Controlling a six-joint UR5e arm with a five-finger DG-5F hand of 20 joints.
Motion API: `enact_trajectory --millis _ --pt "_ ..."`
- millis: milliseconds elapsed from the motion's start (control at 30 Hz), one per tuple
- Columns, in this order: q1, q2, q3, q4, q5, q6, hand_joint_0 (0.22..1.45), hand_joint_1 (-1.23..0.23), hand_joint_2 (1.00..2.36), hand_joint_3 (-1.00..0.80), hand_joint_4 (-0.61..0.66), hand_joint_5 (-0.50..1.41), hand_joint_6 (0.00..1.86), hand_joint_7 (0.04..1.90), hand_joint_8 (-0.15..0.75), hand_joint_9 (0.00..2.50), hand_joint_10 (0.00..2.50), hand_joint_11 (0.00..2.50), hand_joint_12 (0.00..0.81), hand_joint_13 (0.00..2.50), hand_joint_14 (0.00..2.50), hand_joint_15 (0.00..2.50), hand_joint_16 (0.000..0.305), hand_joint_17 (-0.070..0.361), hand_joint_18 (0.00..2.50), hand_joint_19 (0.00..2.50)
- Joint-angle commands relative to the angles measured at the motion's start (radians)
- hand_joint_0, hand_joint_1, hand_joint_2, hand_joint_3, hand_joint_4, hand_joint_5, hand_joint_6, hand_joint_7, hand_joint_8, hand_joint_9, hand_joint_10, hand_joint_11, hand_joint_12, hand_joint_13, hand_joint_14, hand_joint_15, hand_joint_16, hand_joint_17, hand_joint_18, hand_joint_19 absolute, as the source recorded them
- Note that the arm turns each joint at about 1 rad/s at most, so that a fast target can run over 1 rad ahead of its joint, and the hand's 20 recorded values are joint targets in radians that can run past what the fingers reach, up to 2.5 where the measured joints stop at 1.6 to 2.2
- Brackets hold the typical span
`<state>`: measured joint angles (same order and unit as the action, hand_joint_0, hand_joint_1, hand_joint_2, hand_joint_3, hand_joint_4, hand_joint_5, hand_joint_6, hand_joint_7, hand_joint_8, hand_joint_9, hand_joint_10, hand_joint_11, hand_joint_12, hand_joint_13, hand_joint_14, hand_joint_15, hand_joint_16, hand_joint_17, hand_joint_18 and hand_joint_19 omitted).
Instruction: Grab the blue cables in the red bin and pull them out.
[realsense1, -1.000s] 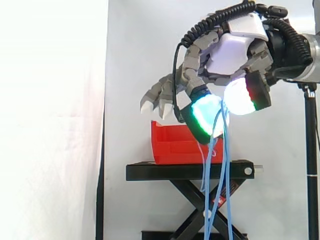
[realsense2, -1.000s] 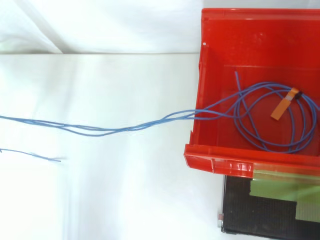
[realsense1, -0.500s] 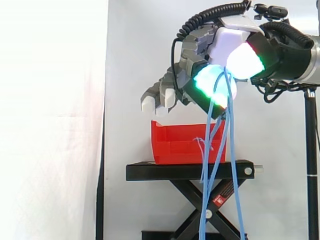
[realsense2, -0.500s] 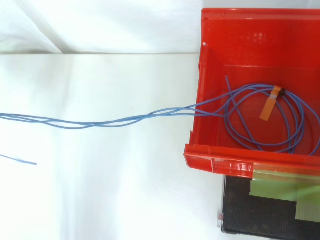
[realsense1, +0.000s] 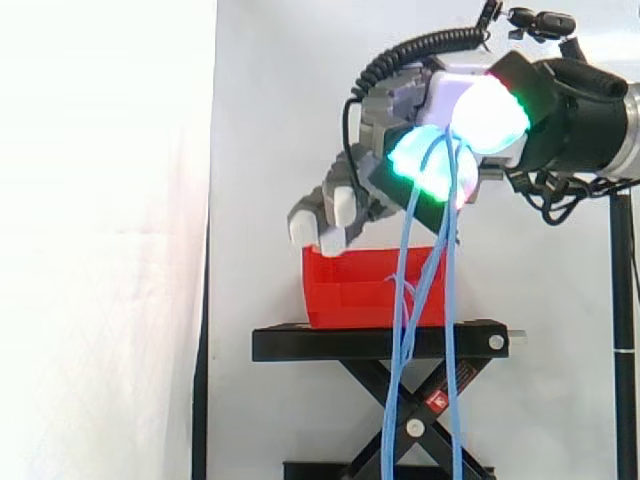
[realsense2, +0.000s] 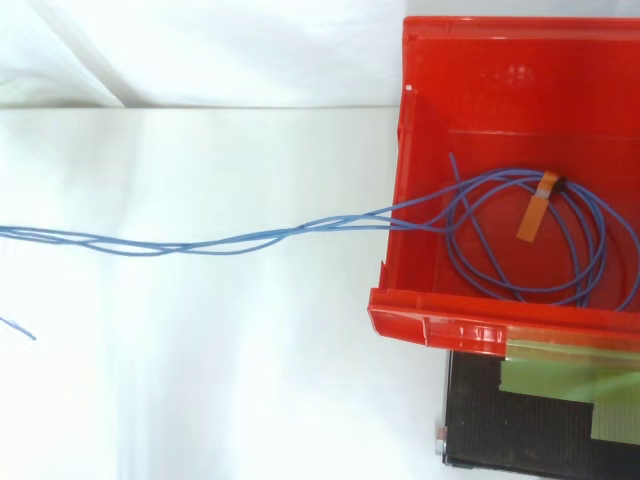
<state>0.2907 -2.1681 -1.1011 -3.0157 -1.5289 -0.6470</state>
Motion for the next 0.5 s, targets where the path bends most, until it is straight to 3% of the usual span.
enact_trajectory --millis 0,233,467 --pt "0.001 -0.001 -0.025 0.000 0.007 0.053 0.93 -0.81 1.00 -1.00 0.16 0.79 0.73 0.67 0.238 0.81 0.02 0.54 0.282 0.53 0.02 0.37 0.035 0.079 0.40 0.54" --pt "0.001 -0.001 -0.026 -0.029 0.010 0.140 0.93 -0.81 1.00 -1.00 0.16 0.79 0.71 0.67 0.240 0.82 0.02 0.55 0.281 0.53 0.01 0.37 0.035 0.079 0.40 0.54" --pt "0.002 -0.001 -0.026 -0.126 0.006 0.249 0.93 -0.81 1.00 -1.00 0.16 0.80 0.70 0.68 0.241 0.82 0.02 0.55 0.283 0.53 0.01 0.37 0.035 0.078 0.39 0.54"
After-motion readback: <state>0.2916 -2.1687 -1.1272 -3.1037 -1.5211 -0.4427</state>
